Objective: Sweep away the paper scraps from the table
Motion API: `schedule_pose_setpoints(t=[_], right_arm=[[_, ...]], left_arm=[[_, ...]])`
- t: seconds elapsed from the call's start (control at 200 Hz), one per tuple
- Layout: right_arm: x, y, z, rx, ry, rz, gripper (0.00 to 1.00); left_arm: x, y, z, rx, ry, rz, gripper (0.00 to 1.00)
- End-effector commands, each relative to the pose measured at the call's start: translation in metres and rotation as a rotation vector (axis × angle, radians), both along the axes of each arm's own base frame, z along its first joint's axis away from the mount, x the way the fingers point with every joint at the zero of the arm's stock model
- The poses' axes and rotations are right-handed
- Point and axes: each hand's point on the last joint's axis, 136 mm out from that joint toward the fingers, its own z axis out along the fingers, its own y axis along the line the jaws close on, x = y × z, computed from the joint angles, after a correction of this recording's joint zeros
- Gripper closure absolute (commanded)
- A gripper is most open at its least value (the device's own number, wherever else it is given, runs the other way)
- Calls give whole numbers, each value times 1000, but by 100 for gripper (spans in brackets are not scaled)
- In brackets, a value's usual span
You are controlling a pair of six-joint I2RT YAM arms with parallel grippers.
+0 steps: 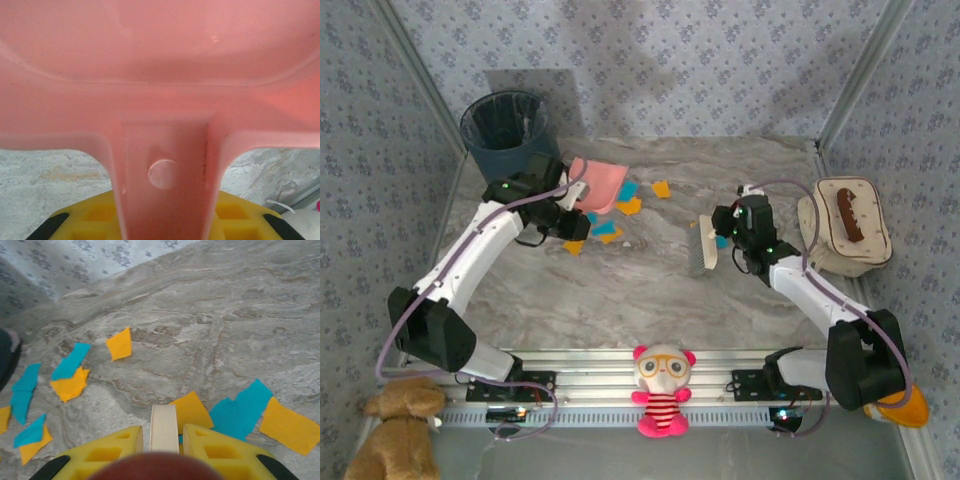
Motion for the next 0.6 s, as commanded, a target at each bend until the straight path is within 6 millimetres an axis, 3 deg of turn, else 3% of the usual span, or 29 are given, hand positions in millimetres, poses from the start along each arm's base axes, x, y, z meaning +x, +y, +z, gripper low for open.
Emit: schedule_pose_setpoints(t=[0.0,0.115,0.21,0.595], right_arm=[[-3,14,44,75,-144,89,100],[-10,9,69,112,-210,86,100],[-15,-11,77,111,-227,18,100],[-40,-102,58,-161,-120,-223,100]], left_arm=[[-5,-3,-13,82,12,-65,100],[-8,-7,-23,120,57,-89,100],[-12,-13,-32,156,95,-129,100],[-33,-44,-74,324,229,-337,100]])
